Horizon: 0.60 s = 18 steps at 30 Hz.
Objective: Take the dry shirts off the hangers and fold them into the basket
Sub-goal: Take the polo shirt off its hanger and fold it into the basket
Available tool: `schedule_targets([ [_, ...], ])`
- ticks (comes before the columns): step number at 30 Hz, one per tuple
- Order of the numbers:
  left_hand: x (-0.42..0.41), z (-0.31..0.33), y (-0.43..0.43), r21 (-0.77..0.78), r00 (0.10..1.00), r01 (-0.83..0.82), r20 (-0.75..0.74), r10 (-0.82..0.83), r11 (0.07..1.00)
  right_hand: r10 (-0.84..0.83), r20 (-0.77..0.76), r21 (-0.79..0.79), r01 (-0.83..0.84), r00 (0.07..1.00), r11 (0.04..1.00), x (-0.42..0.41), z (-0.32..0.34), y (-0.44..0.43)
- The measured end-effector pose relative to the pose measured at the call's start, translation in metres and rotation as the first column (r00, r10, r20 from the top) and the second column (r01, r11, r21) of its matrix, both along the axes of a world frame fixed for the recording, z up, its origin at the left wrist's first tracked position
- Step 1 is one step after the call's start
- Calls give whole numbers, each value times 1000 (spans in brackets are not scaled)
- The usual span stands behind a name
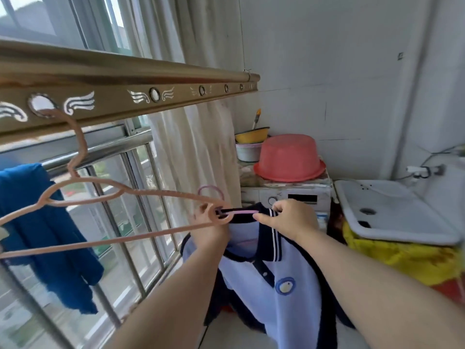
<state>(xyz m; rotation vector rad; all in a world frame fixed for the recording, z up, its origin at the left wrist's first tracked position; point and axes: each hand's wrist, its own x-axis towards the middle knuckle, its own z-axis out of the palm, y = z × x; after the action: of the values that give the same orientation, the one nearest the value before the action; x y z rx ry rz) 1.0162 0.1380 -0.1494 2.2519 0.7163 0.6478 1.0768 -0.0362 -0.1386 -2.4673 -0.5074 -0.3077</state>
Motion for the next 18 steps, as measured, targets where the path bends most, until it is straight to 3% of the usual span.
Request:
schedule_targets([
  [4,-18,-14,-24,-107,996,83,-35,-87,991,-34,95,-89,42,995,995,-22,-10,-25],
  [6,-22,-18,-33,-97,995,87,-45,-92,991,-72,235,-150,109,969,983,-31,-9,-35],
  [8,-29,-20,-47,-53,996,50,-76,-54,997,-76,279,-250,149,957,957,-38,-8,-49],
  [11,-36,-23,-65,-22,999,25,-40,-26,999,-85,254,-350,173,963,921,-47,-15,-76],
  [15,-49,-25,-98,26,1000,23,-19,-23,999,-152,109,-470,186,982,863,-56,-27,-108],
  [18,-60,-23,-123,159,998,61,13,-64,985,-268,24,-415,253,963,874,-64,-37,-126],
])
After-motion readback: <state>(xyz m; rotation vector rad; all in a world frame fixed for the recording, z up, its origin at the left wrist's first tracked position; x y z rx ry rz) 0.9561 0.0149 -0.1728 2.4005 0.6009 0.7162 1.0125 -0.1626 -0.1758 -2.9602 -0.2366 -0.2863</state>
